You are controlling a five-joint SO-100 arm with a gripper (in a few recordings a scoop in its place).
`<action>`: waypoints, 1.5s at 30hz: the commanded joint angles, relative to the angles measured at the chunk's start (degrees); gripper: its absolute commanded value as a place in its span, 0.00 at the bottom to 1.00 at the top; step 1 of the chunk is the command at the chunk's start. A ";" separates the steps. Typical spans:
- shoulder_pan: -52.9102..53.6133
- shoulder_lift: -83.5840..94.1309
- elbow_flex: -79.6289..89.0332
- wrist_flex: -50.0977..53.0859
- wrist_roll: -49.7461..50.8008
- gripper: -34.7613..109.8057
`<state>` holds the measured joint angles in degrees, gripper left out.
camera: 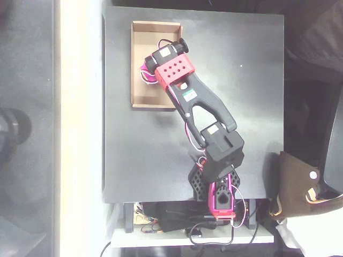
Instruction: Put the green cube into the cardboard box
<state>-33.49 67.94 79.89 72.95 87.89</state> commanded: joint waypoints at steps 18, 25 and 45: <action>-1.05 0.53 -1.05 -0.79 0.44 0.32; -1.05 0.44 -1.05 -0.79 0.44 0.39; -1.14 4.39 -1.05 -0.88 0.35 0.51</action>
<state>-33.49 67.32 79.80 72.51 88.42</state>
